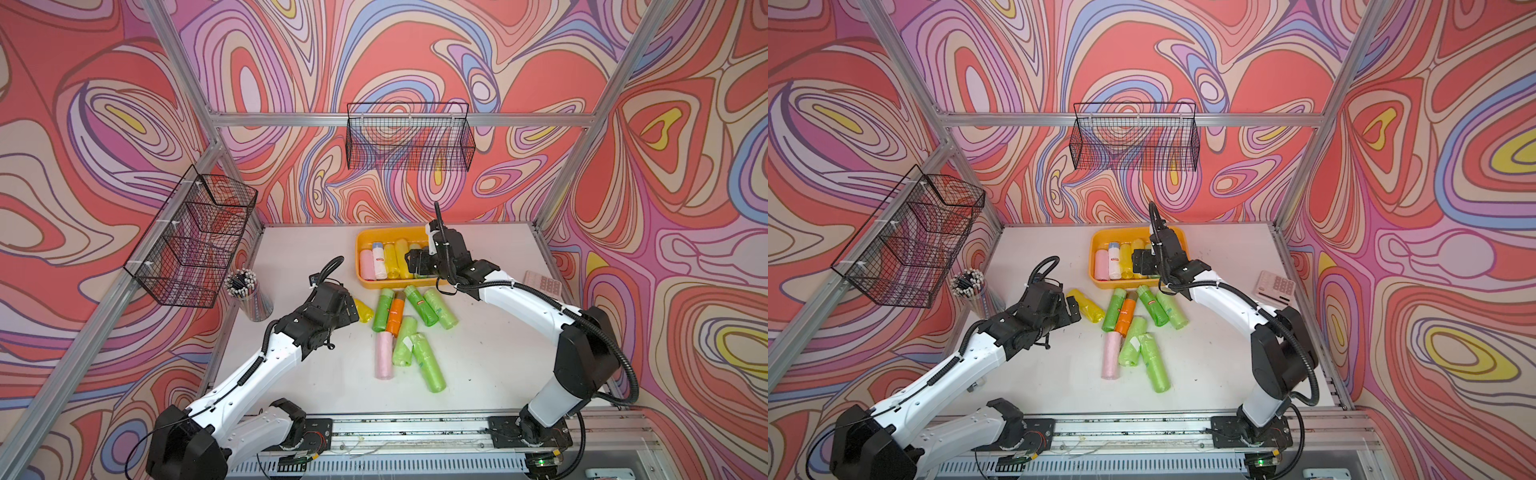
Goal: Put the roll of trash bags into the storage box
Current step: Place the roll of trash bags in the storage box, then pick up the roll of trash bags from the center of the board.
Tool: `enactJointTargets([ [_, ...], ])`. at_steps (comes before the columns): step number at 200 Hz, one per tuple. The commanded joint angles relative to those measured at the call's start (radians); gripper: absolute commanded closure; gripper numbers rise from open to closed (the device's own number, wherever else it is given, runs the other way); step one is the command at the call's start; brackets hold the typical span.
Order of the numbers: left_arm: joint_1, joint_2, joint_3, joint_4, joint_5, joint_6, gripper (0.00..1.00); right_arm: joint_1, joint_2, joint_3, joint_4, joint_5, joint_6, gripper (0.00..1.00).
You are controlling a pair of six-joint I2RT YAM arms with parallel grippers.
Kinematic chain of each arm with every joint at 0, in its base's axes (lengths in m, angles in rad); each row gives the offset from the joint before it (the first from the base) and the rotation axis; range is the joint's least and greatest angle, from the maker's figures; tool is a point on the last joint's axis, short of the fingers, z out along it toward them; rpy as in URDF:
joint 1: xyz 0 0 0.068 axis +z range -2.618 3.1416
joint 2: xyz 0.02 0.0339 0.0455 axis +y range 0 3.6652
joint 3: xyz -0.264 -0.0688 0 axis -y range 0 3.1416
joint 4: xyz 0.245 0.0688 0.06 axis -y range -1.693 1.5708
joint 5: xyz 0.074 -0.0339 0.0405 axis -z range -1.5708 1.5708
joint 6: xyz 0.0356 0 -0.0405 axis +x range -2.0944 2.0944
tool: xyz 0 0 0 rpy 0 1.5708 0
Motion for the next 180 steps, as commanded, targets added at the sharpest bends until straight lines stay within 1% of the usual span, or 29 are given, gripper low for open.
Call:
enactJointTargets([
  [1, 0.044, -0.001, -0.014, 0.024, 0.037, 0.015, 0.0, -0.005, -0.081, -0.074, -0.018, -0.024, -0.043, 0.02],
  [26, 0.11, 0.018, -0.014, 0.034, 0.104, 0.014, 0.0, -0.004, -0.143, -0.158, 0.015, -0.077, -0.057, 0.02],
  [45, 0.139, 0.027, -0.021, 0.055, 0.15, 0.003, 0.0, -0.005, -0.158, -0.193, 0.01, -0.084, -0.067, 0.02],
  [84, 0.148, 0.067, -0.021, 0.089, 0.219, 0.011, 0.0, -0.005, -0.179, -0.233, -0.011, -0.107, -0.074, 0.02],
  [137, 0.159, 0.149, -0.033, 0.155, 0.286, -0.027, 0.0, -0.005, -0.208, -0.286, 0.048, -0.156, -0.047, 0.02],
  [160, 0.163, 0.202, -0.011, 0.177, 0.331, -0.025, 0.0, -0.005, -0.2, -0.286, 0.05, -0.16, -0.043, 0.02],
  [180, 0.165, 0.25, 0.02, 0.173, 0.347, -0.016, 0.01, -0.004, -0.187, -0.285, 0.043, -0.162, -0.041, 0.03],
])
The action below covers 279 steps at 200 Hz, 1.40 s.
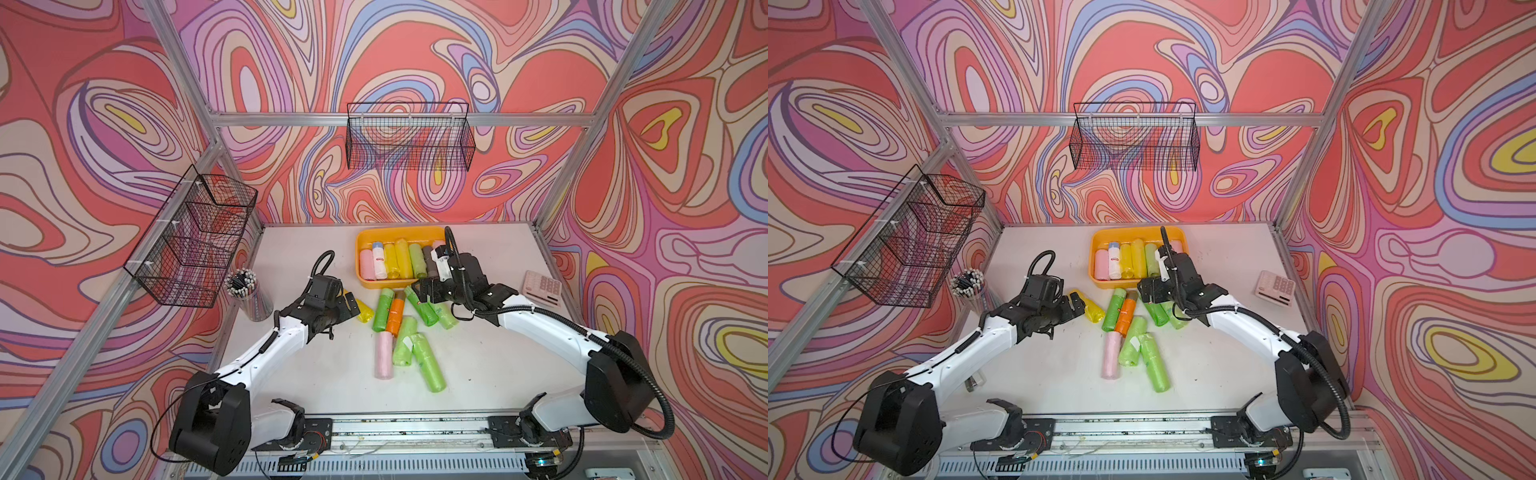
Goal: Put the roll of trash bags into the storage box
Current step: Pick up the roll of trash bags from the center of the board.
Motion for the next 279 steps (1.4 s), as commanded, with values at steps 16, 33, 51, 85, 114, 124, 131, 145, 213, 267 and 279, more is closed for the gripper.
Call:
enactJointTargets([
  [16, 0.014, 0.081, 0.052, 0.018, 0.041, -0.012, 0.03, -0.005, 0.004, -0.003, 0.004, -0.009, 0.004, 0.03],
  [33, 0.021, 0.105, 0.048, 0.043, 0.06, -0.021, 0.08, -0.005, 0.0, -0.005, 0.007, -0.008, 0.005, 0.03],
  [51, 0.026, 0.129, 0.043, 0.076, 0.068, -0.036, 0.12, -0.005, -0.005, -0.01, 0.018, -0.008, 0.012, 0.03],
  [85, 0.032, 0.17, 0.054, 0.09, 0.091, -0.037, 0.19, -0.005, -0.003, -0.009, 0.022, -0.006, 0.024, 0.03],
  [114, 0.032, 0.194, 0.07, 0.09, 0.077, -0.025, 0.22, -0.005, 0.0, -0.01, 0.02, -0.007, 0.032, 0.03],
  [124, 0.032, 0.2, 0.075, 0.089, 0.069, -0.022, 0.23, -0.005, 0.0, -0.012, 0.02, -0.007, 0.033, 0.03],
  [131, 0.032, 0.205, 0.076, 0.089, 0.063, -0.021, 0.24, -0.005, 0.001, -0.012, 0.02, -0.007, 0.034, 0.03],
  [145, 0.033, 0.214, 0.08, 0.089, 0.058, -0.02, 0.24, -0.005, 0.0, -0.01, 0.019, -0.006, 0.035, 0.03],
  [213, 0.033, 0.291, 0.108, 0.137, 0.082, -0.02, 0.27, -0.005, 0.002, -0.004, 0.009, 0.005, 0.037, 0.03],
  [267, 0.032, 0.342, 0.125, 0.149, 0.096, -0.017, 0.28, -0.005, 0.01, 0.003, 0.007, 0.012, 0.042, 0.03],
  [279, 0.033, 0.349, 0.124, 0.15, 0.095, -0.014, 0.28, -0.005, 0.012, 0.006, 0.003, 0.015, 0.042, 0.03],
])
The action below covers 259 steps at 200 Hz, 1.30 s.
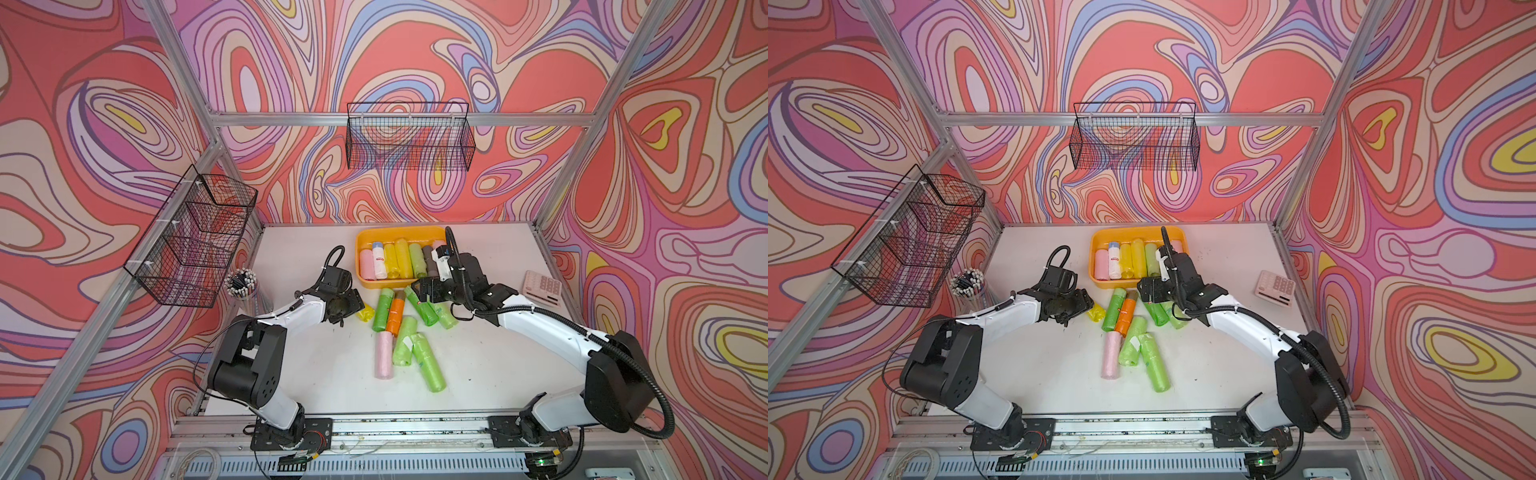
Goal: Put the roll of trash bags into the storage box
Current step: Pick up the roll of trash bags from the center of the board.
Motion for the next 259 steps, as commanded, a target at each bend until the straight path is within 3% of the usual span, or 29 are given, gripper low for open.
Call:
enactJointTargets([
  [1, 0.006, 0.025, 0.018, 0.006, -0.002, 0.005, 0.28, -0.005, 0.012, 0.008, 0.002, 0.021, 0.005, 0.03],
  [133, 0.007, 0.081, 0.02, 0.007, -0.028, 0.027, 0.31, -0.005, 0.068, 0.082, -0.028, -0.005, 0.027, 0.03],
  [208, 0.008, 0.098, 0.008, 0.027, -0.027, 0.04, 0.52, -0.005, 0.076, 0.077, -0.027, -0.017, 0.038, 0.03],
  [259, 0.008, 0.021, -0.081, 0.082, 0.029, 0.041, 0.67, -0.005, 0.091, 0.086, 0.008, -0.078, 0.077, 0.03],
])
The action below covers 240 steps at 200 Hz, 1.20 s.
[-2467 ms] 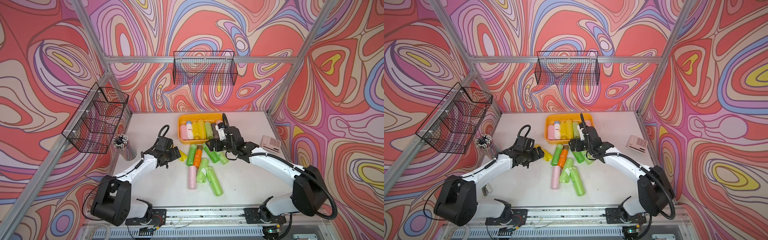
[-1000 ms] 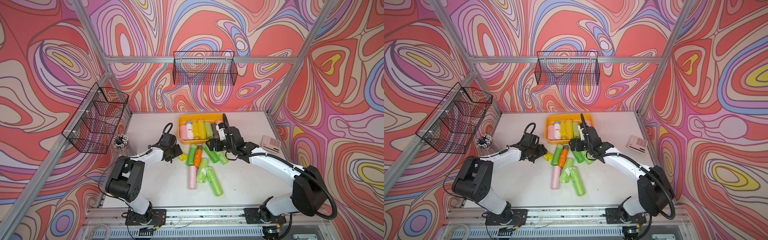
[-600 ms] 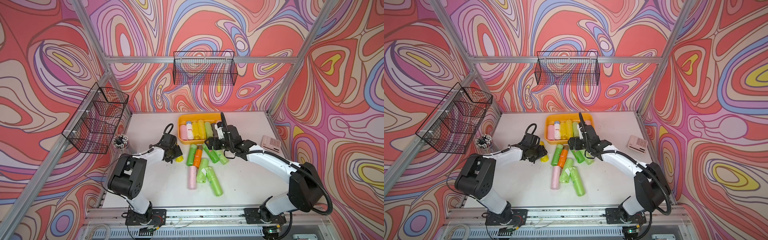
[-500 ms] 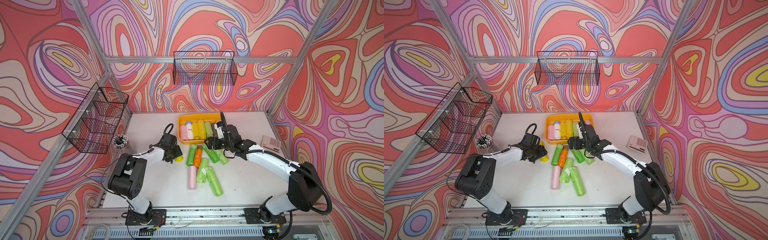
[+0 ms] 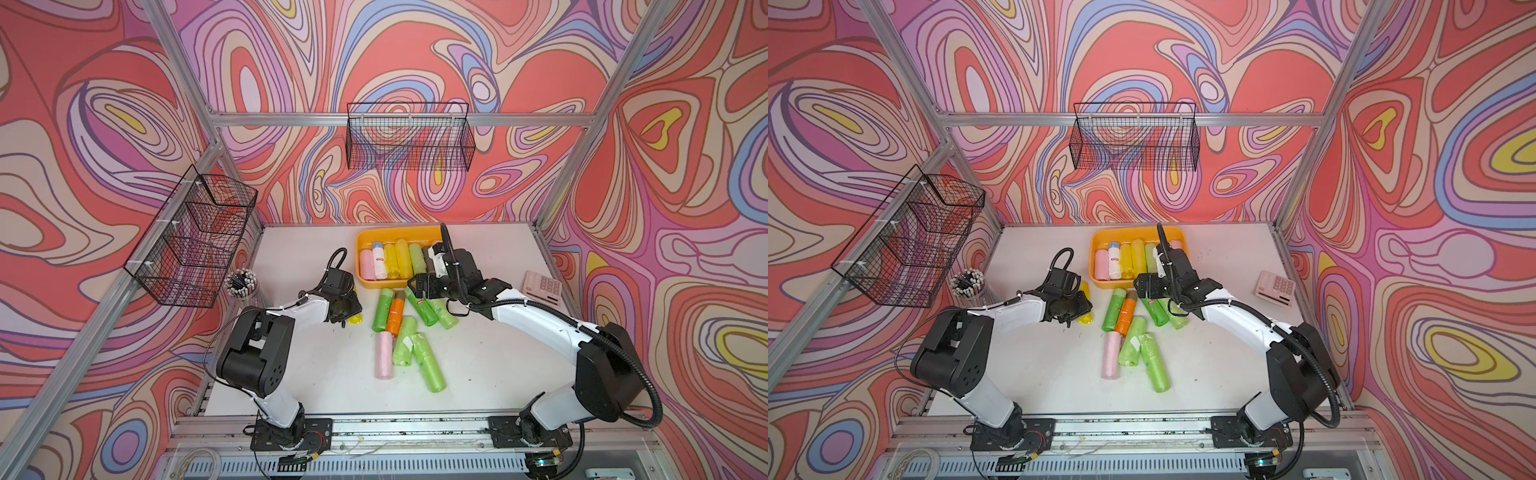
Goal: Put the roll of trash bags into the storage box
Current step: Pick up the roll of trash bags from the center of the board.
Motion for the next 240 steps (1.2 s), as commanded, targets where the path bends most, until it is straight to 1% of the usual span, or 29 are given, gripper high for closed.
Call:
enactJointTargets([
  [1, 0.007, -0.041, -0.057, -0.002, 0.027, 0.009, 0.67, -0.004, 0.024, 0.02, 0.03, -0.047, 0.032, 0.03],
  [15, 0.007, -0.075, -0.092, 0.034, 0.072, 0.012, 0.74, -0.004, 0.032, 0.021, 0.043, -0.057, 0.046, 0.03],
  [34, 0.007, -0.129, -0.141, 0.068, 0.107, -0.009, 0.76, -0.004, 0.047, 0.034, 0.041, -0.065, 0.079, 0.04],
  [66, 0.006, -0.224, -0.146, 0.001, 0.088, 0.009, 0.78, -0.005, 0.045, -0.015, 0.139, -0.14, 0.15, 0.04],
  [88, 0.006, -0.292, -0.136, -0.044, 0.067, 0.022, 0.78, -0.005, 0.038, -0.053, 0.195, -0.149, 0.177, 0.04],
  [118, 0.006, -0.362, -0.133, -0.073, 0.06, 0.022, 0.8, -0.005, 0.045, -0.054, 0.197, -0.154, 0.179, 0.05],
  [173, 0.006, -0.429, -0.147, -0.094, 0.044, 0.005, 0.82, -0.005, 0.028, -0.067, 0.204, -0.15, 0.173, 0.05],
  [240, -0.006, -0.461, -0.125, -0.106, 0.06, -0.009, 0.84, -0.005, -0.002, -0.083, 0.191, -0.106, 0.161, 0.05],
])
